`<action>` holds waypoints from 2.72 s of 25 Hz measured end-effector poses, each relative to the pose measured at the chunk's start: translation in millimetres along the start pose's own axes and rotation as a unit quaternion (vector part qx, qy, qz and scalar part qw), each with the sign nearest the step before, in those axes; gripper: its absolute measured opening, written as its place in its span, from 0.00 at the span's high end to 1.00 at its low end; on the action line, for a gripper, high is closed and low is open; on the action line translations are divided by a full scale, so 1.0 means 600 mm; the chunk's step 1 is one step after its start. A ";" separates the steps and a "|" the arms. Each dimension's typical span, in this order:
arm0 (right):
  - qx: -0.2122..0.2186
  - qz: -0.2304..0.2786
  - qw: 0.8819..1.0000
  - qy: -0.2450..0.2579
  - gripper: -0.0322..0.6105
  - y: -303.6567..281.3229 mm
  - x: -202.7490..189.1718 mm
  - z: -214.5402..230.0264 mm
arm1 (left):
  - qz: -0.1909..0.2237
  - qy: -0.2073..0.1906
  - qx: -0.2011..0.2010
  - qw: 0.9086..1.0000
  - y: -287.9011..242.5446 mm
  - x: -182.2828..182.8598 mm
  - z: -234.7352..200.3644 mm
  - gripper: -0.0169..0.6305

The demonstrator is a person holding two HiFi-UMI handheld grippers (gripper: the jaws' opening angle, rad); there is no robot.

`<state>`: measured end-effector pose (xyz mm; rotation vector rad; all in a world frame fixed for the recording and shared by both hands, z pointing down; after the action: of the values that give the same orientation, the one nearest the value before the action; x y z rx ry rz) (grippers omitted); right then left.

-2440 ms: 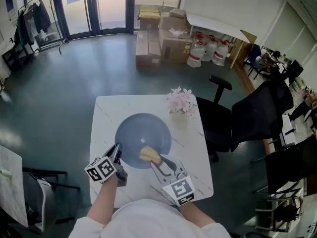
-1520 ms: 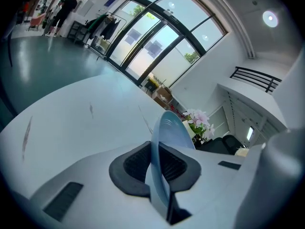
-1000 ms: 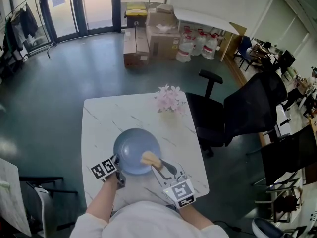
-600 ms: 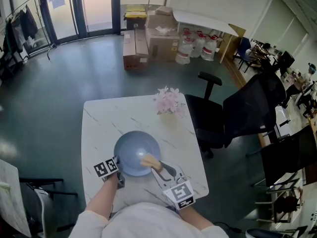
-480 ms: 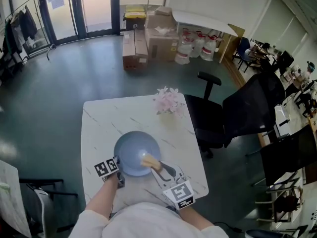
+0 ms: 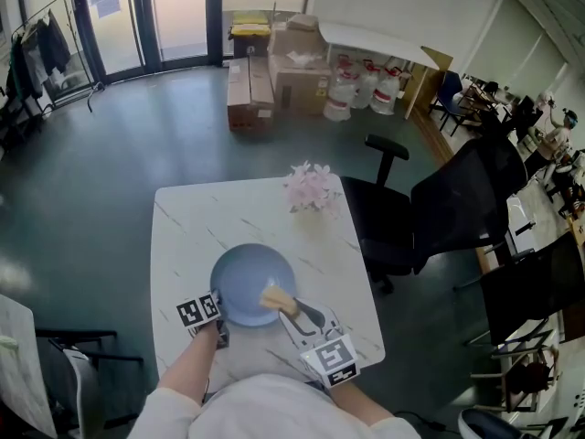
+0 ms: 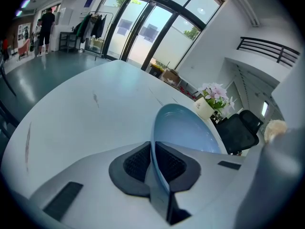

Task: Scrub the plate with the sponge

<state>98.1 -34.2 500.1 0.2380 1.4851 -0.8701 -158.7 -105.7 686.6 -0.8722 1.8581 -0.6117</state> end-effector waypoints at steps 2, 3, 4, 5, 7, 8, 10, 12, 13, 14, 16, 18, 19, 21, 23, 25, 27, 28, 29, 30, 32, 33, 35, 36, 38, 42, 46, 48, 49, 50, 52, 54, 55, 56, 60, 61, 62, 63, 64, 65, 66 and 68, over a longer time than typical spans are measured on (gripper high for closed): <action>0.000 0.000 1.000 0.000 0.73 0.000 0.001 0.000 | 0.003 -0.001 -0.003 1.000 0.002 0.003 0.000 0.91; 0.000 0.000 1.000 0.000 0.73 0.000 0.001 0.000 | 0.007 0.000 -0.005 1.000 0.003 0.005 -0.001 0.91; 0.000 0.000 1.000 0.001 0.73 0.000 0.001 0.000 | 0.011 0.002 -0.007 1.000 0.004 0.007 -0.001 0.91; 0.000 0.000 1.000 0.001 0.73 -0.001 0.002 0.001 | 0.014 0.003 -0.008 1.000 0.005 0.009 -0.002 0.91; 0.000 0.001 1.000 0.002 0.73 -0.001 0.001 0.001 | 0.017 0.001 -0.011 1.000 0.009 0.011 -0.003 0.91; 0.001 0.002 1.000 0.002 0.73 -0.002 0.001 0.000 | 0.017 -0.003 -0.012 1.000 0.011 0.011 -0.003 0.91; 0.002 0.003 1.000 0.000 0.73 -0.002 0.000 0.000 | 0.020 -0.010 -0.012 1.000 0.017 0.012 -0.004 0.91; 0.003 0.004 1.000 -0.001 0.73 -0.003 0.003 -0.001 | 0.029 -0.012 -0.013 0.999 0.027 0.014 -0.005 0.91; 0.003 0.004 1.000 -0.001 0.73 -0.003 0.004 -0.001 | 0.036 -0.012 -0.013 0.999 0.032 0.017 -0.006 0.91; 0.002 0.005 1.000 -0.001 0.73 -0.003 0.006 0.000 | 0.043 -0.012 -0.015 0.999 0.038 0.020 -0.006 0.91; -0.001 0.009 1.000 -0.001 0.73 -0.004 0.007 0.002 | 0.059 -0.017 -0.017 0.998 0.050 0.029 -0.006 0.91; -0.003 0.012 1.000 -0.001 0.73 -0.005 0.008 0.005 | 0.076 -0.026 -0.019 0.997 0.065 0.039 -0.005 0.91; -0.004 0.013 1.000 -0.002 0.73 -0.005 0.009 0.005 | 0.085 -0.029 -0.022 0.996 0.074 0.044 -0.004 0.91; -0.004 0.015 1.000 -0.003 0.73 -0.005 0.010 0.004 | 0.100 -0.036 -0.029 0.994 0.090 0.051 -0.004 0.91; -0.005 0.017 1.000 -0.003 0.73 -0.005 0.013 0.003 | 0.115 -0.045 -0.036 0.992 0.105 0.059 -0.002 0.91; -0.005 0.022 1.000 -0.002 0.73 -0.005 0.017 0.001 | 0.130 -0.054 -0.047 0.989 0.121 0.067 0.004 0.91; -0.006 0.025 1.000 -0.002 0.73 -0.006 0.019 -0.001 | 0.146 -0.064 -0.065 0.985 0.137 0.074 0.013 0.91; -0.006 0.026 1.000 -0.002 0.73 -0.006 0.019 -0.003 | 0.154 -0.071 -0.073 0.983 0.146 0.077 0.019 0.91; -0.007 0.027 1.000 -0.002 0.73 -0.005 0.020 -0.004 | 0.162 -0.078 -0.081 0.980 0.155 0.079 0.026 0.91; -0.008 0.027 1.000 -0.002 0.73 -0.004 0.019 -0.006 | 0.170 -0.086 -0.089 0.978 0.165 0.081 0.033 0.91; -0.009 0.029 1.000 -0.003 0.73 -0.003 0.019 -0.009 | 0.187 -0.102 -0.103 0.972 0.183 0.086 0.046 0.91; -0.010 0.030 0.999 -0.005 0.73 -0.002 0.019 -0.009 | 0.195 -0.109 -0.112 0.968 0.192 0.089 0.053 0.91; -0.013 0.032 0.999 -0.008 0.73 0.000 0.018 -0.011 | 0.210 -0.119 -0.133 0.961 0.208 0.094 0.067 0.91; -0.013 0.033 0.999 -0.011 0.73 0.002 0.018 -0.013 | 0.217 -0.124 -0.143 0.958 0.217 0.096 0.074 0.91; -0.015 0.035 0.999 -0.015 0.73 0.005 0.016 -0.016 | 0.227 -0.135 -0.159 0.951 0.234 0.097 0.085 0.91; -0.021 0.040 0.999 -0.024 0.73 0.010 0.016 -0.021 | 0.229 -0.165 -0.177 0.943 0.263 0.096 0.101 0.91; -0.030 0.046 0.998 -0.037 0.73 0.017 0.014 -0.015 | 0.232 -0.160 -0.190 0.940 0.284 0.092 0.106 0.91; -0.034 0.046 0.998 -0.040 0.73 0.021 0.013 -0.010 | 0.236 -0.157 -0.193 0.940 0.292 0.090 0.108 0.91; -0.036 0.046 0.997 -0.042 0.73 0.023 0.012 -0.009 | 0.237 -0.160 -0.193 0.939 0.297 0.088 0.109 0.91; -0.038 0.046 0.997 -0.043 0.73 0.025 0.011 -0.008 | 0.238 -0.164 -0.192 0.938 0.301 0.086 0.111 0.91; -0.042 0.046 0.997 -0.045 0.73 0.027 0.009 -0.006 | 0.239 -0.170 -0.193 0.936 0.308 0.081 0.114 0.91; -0.045 0.045 0.997 -0.049 0.73 0.028 0.007 -0.005 | 0.239 -0.172 -0.193 0.936 0.312 0.079 0.117 0.91; -0.046 0.045 0.997 -0.051 0.73 0.028 0.007 -0.005 | 0.237 -0.170 -0.193 0.937 0.313 0.077 0.117 0.91; -0.045 0.044 0.997 -0.053 0.73 0.028 0.006 -0.005 | 0.235 -0.167 -0.193 0.938 0.313 0.076 0.116 0.91; -0.048 0.041 0.996 -0.059 0.73 0.028 -0.004 -0.005 | 0.225 -0.175 -0.190 0.939 0.309 0.067 0.118 0.91; -0.050 0.040 0.996 -0.059 0.73 0.028 -0.005 -0.003 | 0.222 -0.181 -0.189 0.939 0.307 0.065 0.120 0.91; -0.052 0.040 0.996 -0.060 0.73 0.027 -0.006 -0.002 | 0.220 -0.187 -0.188 0.939 0.306 0.064 0.122 0.91; -0.053 0.040 0.996 -0.060 0.73 0.027 -0.005 -0.001 | 0.218 -0.192 -0.187 0.938 0.306 0.064 0.124 0.91; -0.054 0.041 0.996 -0.061 0.73 0.027 -0.005 0.000 | 0.217 -0.195 -0.186 0.938 0.306 0.064 0.125 0.91; -0.055 0.041 0.996 -0.062 0.73 0.026 -0.004 0.000 | 0.217 -0.197 -0.186 0.938 0.307 0.064 0.126 0.91; -0.055 0.040 0.996 -0.062 0.73 0.026 -0.005 0.000 | 0.217 -0.196 -0.186 0.938 0.307 0.063 0.126 0.91; -0.054 0.040 0.996 -0.061 0.73 0.026 -0.005 0.000 | 0.217 -0.194 -0.187 0.938 0.306 0.062 0.126 0.91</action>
<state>108.3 -22.2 497.0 0.1606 1.3940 -0.7244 -156.3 -23.9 501.7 -0.7198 1.7397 0.1878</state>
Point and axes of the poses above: the fingertips, and each gripper's own axes: y backward along the fingers, z to its right, x out of its top, the point moved 8 cm from there along y, backward along the fingers, and after that the axes turned 7 degrees about -y, right-handed, at the moved point
